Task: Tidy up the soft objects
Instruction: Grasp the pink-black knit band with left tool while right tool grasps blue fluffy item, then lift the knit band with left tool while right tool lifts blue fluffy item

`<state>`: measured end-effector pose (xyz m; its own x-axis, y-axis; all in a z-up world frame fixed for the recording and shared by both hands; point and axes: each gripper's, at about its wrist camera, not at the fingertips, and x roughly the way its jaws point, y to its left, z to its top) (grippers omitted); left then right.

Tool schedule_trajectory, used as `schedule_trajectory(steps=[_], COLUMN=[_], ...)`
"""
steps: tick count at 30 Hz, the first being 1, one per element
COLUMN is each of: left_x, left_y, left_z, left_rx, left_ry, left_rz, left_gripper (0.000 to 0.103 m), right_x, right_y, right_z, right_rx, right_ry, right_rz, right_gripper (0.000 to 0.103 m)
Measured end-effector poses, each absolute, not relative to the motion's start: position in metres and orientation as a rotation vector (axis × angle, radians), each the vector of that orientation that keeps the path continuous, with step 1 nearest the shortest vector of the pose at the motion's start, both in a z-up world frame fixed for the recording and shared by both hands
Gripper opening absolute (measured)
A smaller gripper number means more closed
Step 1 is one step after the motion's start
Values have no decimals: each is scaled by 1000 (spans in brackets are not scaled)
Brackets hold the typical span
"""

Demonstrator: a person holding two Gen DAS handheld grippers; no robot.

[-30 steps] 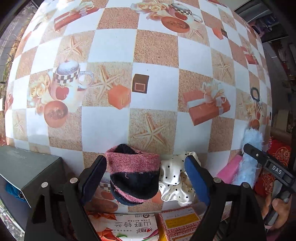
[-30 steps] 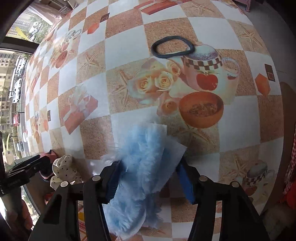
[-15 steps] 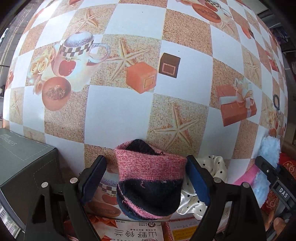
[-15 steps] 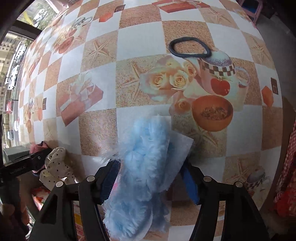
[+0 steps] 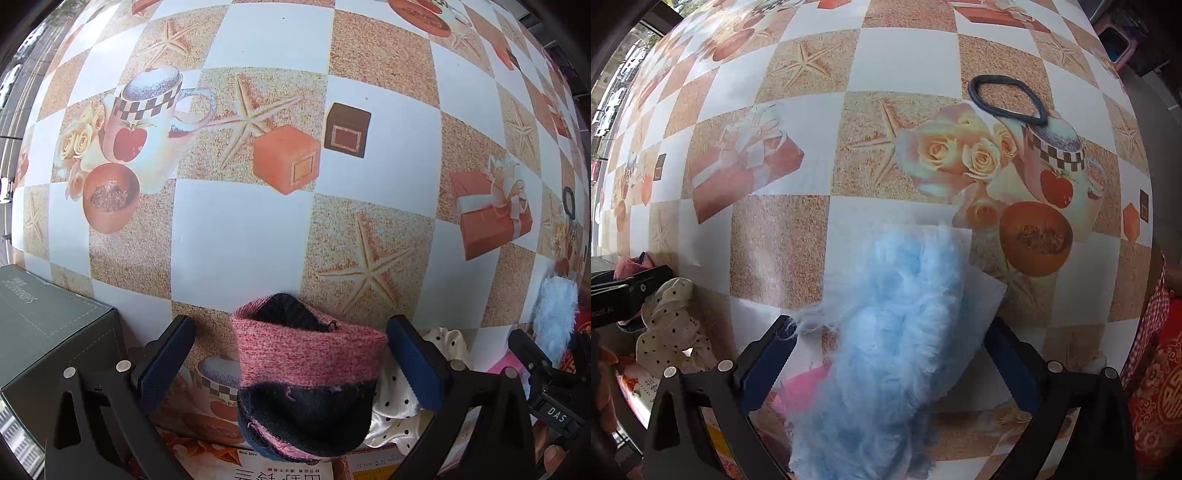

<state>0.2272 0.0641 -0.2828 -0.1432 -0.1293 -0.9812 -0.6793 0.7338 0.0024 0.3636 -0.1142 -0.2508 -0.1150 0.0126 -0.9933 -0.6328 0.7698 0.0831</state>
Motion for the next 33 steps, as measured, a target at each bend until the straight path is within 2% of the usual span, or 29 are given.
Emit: schedule_trajectory(steps=[1,2,3,4,5,6,8,9,20,33], left_x=[228,227,229,228,228,230,233,234,238,254], left_y=[67,68,74,73,72,70,71,74,67,-53], left_z=[-284,-283,-285,-281,-273,-268,-261,-256,-183,-120], left_rx=[-660,-666,-664,-652,-633,-606,-587,-601,-527,-346], left_ry=[1680,1667,1647,1628,1611,1598,1585,1570,1410,1349], left_rz=[542,551,558,559,552,540,500,492,443,148], left_gripper=[103,102,96,92,80,58,30,26,25,25], right_x=[365,363,360,359,355,357,362,363,366,346], right_y=[-122,-122,-126,-126,-123,-125,-131,-134,-161,-205], right_z=[-255,-253,-247,-242,-239,-237,-232,-228,-181,-155], right_rx=[-511,-519,-525,-527,-514,-482,-437,-412,-178,-196], right_ry=[1603,1592,1577,1558,1555,1574,1579,1571,1551,1494], right_rz=[586,582,588,604,626,643,641,642,674,629], right_gripper=[98,89,72,60,36,34,34,34,34,34])
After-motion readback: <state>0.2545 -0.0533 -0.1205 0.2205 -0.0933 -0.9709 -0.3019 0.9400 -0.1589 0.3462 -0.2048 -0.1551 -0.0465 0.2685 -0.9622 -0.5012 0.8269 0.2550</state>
